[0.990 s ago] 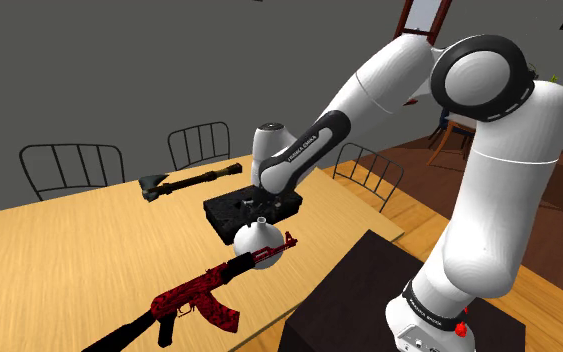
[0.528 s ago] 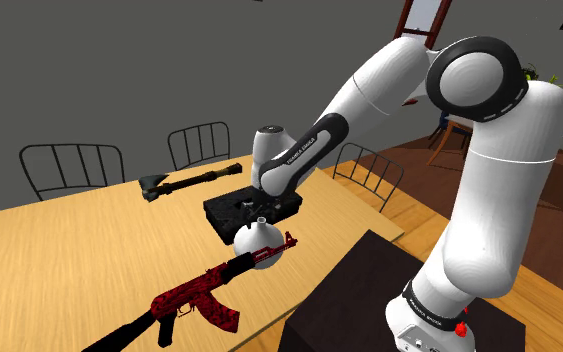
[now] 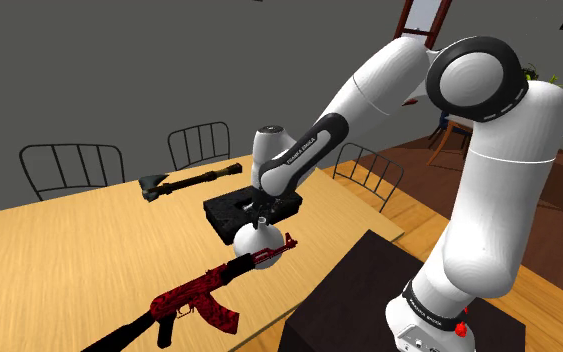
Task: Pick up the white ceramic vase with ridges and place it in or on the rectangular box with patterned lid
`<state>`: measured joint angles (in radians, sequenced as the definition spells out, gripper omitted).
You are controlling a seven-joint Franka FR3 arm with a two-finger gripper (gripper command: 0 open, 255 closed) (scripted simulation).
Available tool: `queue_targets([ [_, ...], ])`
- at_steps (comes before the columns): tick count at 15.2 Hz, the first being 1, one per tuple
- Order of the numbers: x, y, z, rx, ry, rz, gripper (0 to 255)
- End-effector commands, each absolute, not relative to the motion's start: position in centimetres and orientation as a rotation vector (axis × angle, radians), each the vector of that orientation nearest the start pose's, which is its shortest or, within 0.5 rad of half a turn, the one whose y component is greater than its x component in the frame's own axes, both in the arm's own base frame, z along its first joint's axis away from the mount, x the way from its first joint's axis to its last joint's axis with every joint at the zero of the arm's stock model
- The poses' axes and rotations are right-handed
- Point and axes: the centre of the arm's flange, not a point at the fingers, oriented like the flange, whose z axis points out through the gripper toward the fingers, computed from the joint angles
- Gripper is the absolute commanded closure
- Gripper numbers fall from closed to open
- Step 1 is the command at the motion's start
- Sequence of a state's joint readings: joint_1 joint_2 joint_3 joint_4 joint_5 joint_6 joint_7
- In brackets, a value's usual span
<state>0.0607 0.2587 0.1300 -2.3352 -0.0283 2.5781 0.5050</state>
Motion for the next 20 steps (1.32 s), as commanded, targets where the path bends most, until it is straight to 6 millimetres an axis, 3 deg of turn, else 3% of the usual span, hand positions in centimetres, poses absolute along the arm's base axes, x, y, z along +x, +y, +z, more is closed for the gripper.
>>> queue_targets([
  [1,50.8,10.0,22.5,-3.095,0.459,0.030,255],
  [3,50.8,10.0,22.5,-3.095,0.459,0.030,255],
  [20,50.8,10.0,31.5,-3.095,0.459,0.030,255],
])
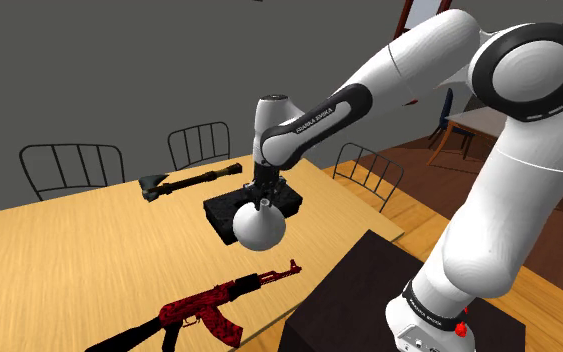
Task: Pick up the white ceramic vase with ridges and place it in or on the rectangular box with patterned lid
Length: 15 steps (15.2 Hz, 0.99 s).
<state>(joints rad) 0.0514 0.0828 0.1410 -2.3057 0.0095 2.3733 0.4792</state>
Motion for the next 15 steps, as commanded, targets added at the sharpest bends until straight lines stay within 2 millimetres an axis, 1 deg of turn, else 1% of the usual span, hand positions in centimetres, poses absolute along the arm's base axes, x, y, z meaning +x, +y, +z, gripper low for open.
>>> queue_targets([
  [1,50.8,10.0,32.0,-3.095,0.459,0.030,255],
  [15,50.8,10.0,39.4,-3.095,0.459,0.030,255],
])
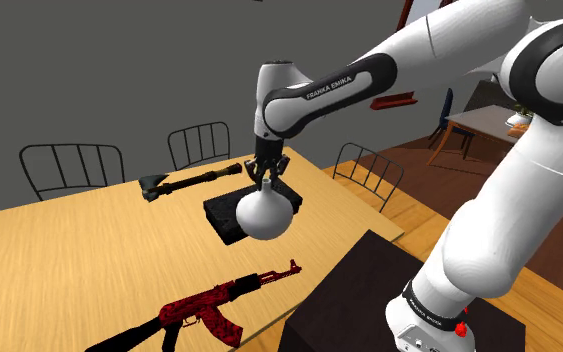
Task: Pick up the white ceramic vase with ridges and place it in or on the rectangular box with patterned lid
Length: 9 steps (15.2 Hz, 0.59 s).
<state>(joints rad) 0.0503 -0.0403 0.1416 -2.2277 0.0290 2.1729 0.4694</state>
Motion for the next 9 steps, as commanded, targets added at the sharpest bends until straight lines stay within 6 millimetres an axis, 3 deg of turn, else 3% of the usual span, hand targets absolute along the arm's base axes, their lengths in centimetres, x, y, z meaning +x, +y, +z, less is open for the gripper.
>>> queue_targets([
  [1,50.8,10.0,39.6,-3.095,0.458,0.030,255],
  [9,58.5,3.8,43.3,-3.095,0.459,0.030,255],
])
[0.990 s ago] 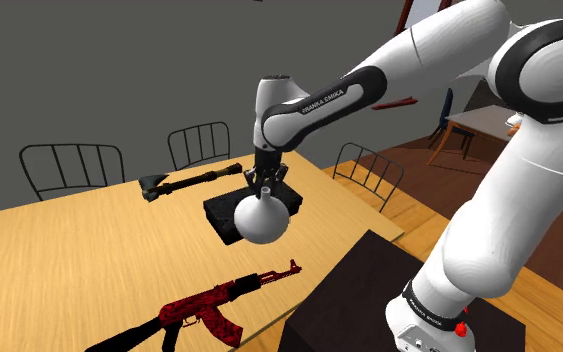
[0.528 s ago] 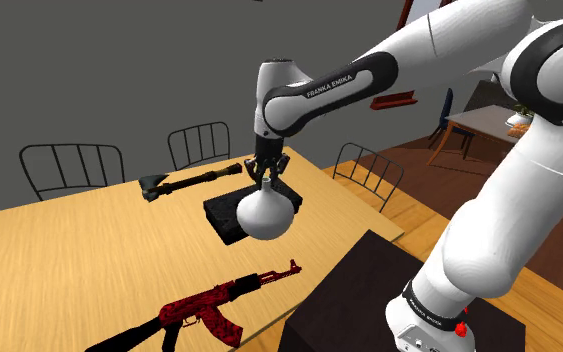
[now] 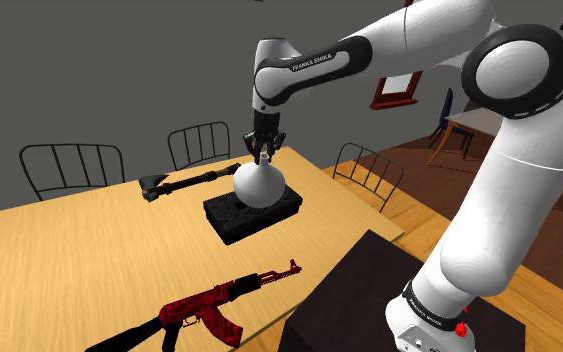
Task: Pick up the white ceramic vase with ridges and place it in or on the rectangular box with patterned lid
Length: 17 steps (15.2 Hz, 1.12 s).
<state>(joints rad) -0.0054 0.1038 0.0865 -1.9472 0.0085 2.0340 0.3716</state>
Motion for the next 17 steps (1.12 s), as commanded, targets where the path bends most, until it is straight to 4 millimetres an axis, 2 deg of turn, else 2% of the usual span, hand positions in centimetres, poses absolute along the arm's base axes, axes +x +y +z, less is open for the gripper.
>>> queue_targets([
  [1,59.5,3.0,43.7,-3.095,0.459,0.030,255],
  [11,68.9,-4.6,48.1,-3.095,0.459,0.030,255],
  [17,68.9,-4.6,45.0,-3.095,0.459,0.030,255],
])
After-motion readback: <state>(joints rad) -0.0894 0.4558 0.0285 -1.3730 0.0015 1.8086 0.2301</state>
